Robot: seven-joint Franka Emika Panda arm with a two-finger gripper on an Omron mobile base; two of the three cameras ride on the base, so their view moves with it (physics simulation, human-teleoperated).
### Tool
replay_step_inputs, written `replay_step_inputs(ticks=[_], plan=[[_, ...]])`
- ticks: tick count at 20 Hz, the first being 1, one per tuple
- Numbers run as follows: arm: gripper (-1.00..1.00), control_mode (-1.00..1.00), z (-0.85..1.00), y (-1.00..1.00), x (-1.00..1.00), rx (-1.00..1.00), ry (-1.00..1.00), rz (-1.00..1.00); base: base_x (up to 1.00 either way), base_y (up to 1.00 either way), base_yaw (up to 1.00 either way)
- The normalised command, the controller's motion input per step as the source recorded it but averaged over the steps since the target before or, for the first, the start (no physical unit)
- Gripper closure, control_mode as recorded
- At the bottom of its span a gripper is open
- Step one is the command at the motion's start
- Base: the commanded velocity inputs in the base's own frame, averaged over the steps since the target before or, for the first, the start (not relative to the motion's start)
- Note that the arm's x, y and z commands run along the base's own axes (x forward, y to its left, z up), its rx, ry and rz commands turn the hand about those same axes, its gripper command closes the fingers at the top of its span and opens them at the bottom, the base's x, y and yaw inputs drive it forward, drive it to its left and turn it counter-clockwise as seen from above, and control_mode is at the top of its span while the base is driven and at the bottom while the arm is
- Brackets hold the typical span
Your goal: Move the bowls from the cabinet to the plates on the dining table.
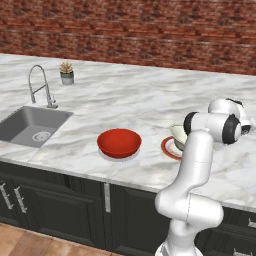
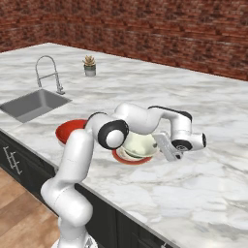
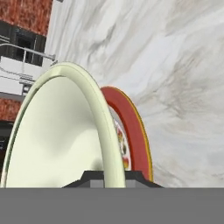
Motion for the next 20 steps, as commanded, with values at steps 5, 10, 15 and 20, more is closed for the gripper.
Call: replay_step_inputs(ticks=[5, 10, 15, 20], plan=[[1.0, -1.0, 0.01, 0.23, 0.04, -0.05, -0.07, 0.0, 0.0, 0.0, 0.0], [1.0, -1.0, -0.03, 0.14, 0.0, -0.11, 0.0, 0.0, 0.0, 0.0, 0.0], [1.0, -1.0, -0.02, 0.14, 0.03, -0.16, 0.07, 0.0, 0.0, 0.0, 0.0], [1.0, -1.0, -0.02, 0.14, 0.0, -0.16, 0.06, 0.0, 0.0, 0.0, 0.0]])
